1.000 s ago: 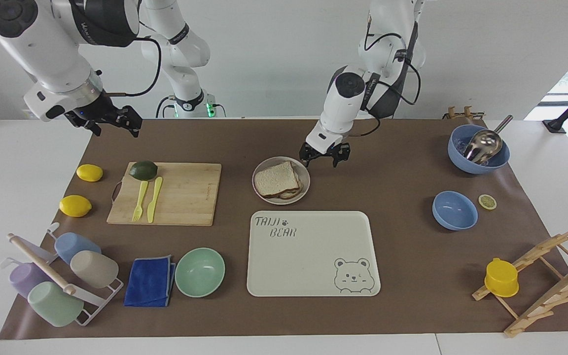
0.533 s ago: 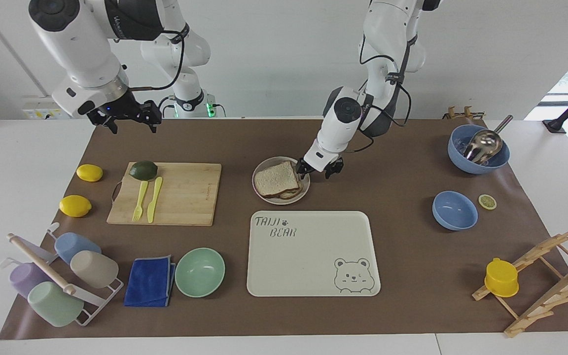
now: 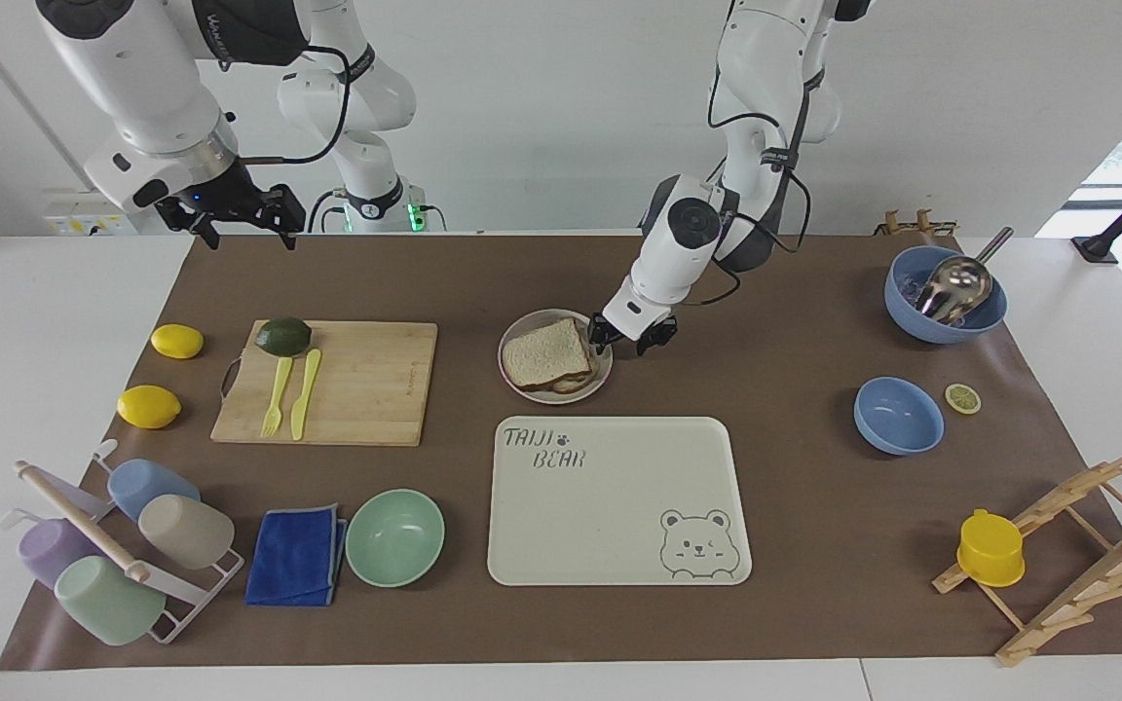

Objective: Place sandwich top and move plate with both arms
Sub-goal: 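Grasp the plate rim with the left gripper while the right gripper withdraws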

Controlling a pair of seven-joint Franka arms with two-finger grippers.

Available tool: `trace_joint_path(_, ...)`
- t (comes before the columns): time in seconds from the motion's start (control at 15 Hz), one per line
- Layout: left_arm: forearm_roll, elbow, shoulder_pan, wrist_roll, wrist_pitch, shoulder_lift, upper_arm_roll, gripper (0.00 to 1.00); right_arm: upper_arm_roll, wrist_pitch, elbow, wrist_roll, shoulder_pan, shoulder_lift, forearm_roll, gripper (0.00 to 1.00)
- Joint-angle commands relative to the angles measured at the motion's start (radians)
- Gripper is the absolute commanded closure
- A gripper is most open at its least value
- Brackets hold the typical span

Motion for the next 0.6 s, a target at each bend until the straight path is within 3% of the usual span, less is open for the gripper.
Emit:
trace_joint_path(0.0, -0.053, -0.026, -0.007, 0.027, 0.036, -0.008, 0.004, 0.31, -0.002, 0.034, -0.013, -0.026, -0.008, -0.006, 0.011, 0.00)
trace_joint_path(0.13, -0.063, -0.032, -0.019, 0.023, 0.053, -0.008, 0.004, 0.43, -0.002, 0.033, -0.013, -0.026, -0.008, -0.006, 0.011, 0.00)
trace_joint_path(0.4, -0.063, -0.049, -0.024, 0.021, 0.077, -0.006, 0.004, 0.54, -0.014, 0.045, -0.015, -0.020, -0.021, -0.006, 0.011, 0.00)
trace_joint_path(0.53, -0.064, -0.054, -0.027, 0.023, 0.081, -0.003, 0.004, 0.64, -0.051, 0.054, -0.016, -0.026, -0.021, -0.006, 0.014, 0.00)
